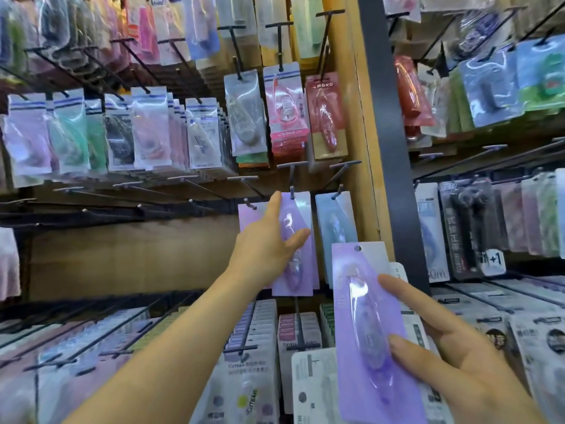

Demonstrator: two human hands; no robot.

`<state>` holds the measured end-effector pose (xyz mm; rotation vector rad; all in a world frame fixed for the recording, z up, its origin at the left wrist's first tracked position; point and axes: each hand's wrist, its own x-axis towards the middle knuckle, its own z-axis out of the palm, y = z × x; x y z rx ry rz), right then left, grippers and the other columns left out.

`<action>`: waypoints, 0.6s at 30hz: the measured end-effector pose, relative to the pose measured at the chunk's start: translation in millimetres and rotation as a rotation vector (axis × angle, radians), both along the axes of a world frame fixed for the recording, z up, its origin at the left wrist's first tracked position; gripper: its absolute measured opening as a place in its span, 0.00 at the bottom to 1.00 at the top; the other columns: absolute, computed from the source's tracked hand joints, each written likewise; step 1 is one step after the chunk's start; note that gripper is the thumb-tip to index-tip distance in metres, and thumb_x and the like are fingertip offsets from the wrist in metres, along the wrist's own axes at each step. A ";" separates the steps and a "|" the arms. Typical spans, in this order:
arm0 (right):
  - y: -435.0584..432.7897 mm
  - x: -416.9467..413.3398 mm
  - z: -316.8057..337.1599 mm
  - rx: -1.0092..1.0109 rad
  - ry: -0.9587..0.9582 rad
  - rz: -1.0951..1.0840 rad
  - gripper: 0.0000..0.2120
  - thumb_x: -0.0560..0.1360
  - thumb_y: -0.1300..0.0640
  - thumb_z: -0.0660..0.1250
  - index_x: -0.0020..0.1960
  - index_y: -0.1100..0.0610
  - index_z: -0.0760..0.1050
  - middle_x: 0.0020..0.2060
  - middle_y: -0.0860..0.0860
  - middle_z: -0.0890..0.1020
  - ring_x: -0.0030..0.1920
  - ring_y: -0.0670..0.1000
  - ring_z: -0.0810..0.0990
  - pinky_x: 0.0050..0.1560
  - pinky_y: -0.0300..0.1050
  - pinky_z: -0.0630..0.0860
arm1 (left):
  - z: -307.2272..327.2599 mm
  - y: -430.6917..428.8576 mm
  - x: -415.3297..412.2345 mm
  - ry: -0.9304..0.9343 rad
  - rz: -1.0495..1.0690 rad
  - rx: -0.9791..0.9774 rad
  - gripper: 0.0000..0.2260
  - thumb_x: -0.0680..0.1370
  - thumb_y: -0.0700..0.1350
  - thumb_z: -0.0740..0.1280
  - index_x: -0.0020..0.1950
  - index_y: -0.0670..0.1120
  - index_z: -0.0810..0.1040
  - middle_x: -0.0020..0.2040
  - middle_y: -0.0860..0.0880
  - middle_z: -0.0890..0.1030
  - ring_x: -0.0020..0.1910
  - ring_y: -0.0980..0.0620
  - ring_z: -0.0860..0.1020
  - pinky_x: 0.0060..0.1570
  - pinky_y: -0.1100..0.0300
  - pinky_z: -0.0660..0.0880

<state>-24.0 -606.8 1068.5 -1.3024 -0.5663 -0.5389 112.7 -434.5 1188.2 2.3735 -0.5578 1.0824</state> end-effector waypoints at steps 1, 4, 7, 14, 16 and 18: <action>-6.1 -6.0 3.5 -0.046 -0.004 -0.038 0.29 0.60 0.63 0.68 0.61 0.50 0.80 0.47 0.46 0.87 0.45 0.40 0.85 0.37 0.29 0.77 | 1.2 -1.7 0.3 -0.031 0.057 0.048 0.36 0.80 0.61 0.61 0.80 0.52 0.46 0.54 0.42 0.82 0.52 0.41 0.78 0.44 0.55 0.67; 0.8 1.6 3.8 -0.053 0.002 -0.043 0.28 0.60 0.65 0.68 0.60 0.51 0.79 0.46 0.47 0.87 0.42 0.37 0.84 0.35 0.27 0.76 | 3.4 -6.1 0.0 -0.052 0.157 0.120 0.35 0.80 0.62 0.58 0.80 0.51 0.45 0.56 0.41 0.81 0.53 0.39 0.78 0.43 0.55 0.66; 3.3 6.5 0.1 -0.063 -0.008 -0.037 0.28 0.62 0.63 0.68 0.61 0.49 0.79 0.48 0.44 0.87 0.46 0.38 0.84 0.38 0.29 0.77 | -1.1 -2.1 -10.0 -0.118 0.282 0.232 0.31 0.81 0.63 0.54 0.80 0.53 0.47 0.51 0.41 0.81 0.45 0.38 0.77 0.39 0.54 0.67; -1.1 14.4 -8.2 -0.124 -0.100 -0.102 0.28 0.63 0.60 0.70 0.61 0.41 0.80 0.55 0.39 0.84 0.56 0.34 0.80 0.48 0.27 0.76 | -48.9 -7.1 -62.1 0.029 -0.344 -0.183 0.19 0.77 0.64 0.58 0.53 0.53 0.80 0.42 0.56 0.82 0.43 0.56 0.79 0.44 0.56 0.76; 1.3 17.2 -10.8 -0.176 -0.146 -0.157 0.27 0.65 0.55 0.73 0.60 0.33 0.78 0.59 0.36 0.81 0.62 0.34 0.76 0.56 0.27 0.73 | -52.8 -14.2 -57.5 0.212 -0.547 -0.438 0.12 0.76 0.58 0.67 0.48 0.50 0.81 0.37 0.53 0.82 0.35 0.59 0.78 0.35 0.64 0.75; 1.9 19.1 -12.0 -0.227 -0.153 -0.162 0.30 0.63 0.44 0.77 0.62 0.30 0.74 0.62 0.35 0.79 0.66 0.36 0.73 0.66 0.37 0.70 | -51.8 -14.7 -53.7 0.355 -0.638 -0.612 0.08 0.75 0.51 0.72 0.43 0.47 0.81 0.33 0.52 0.80 0.31 0.58 0.75 0.31 0.66 0.72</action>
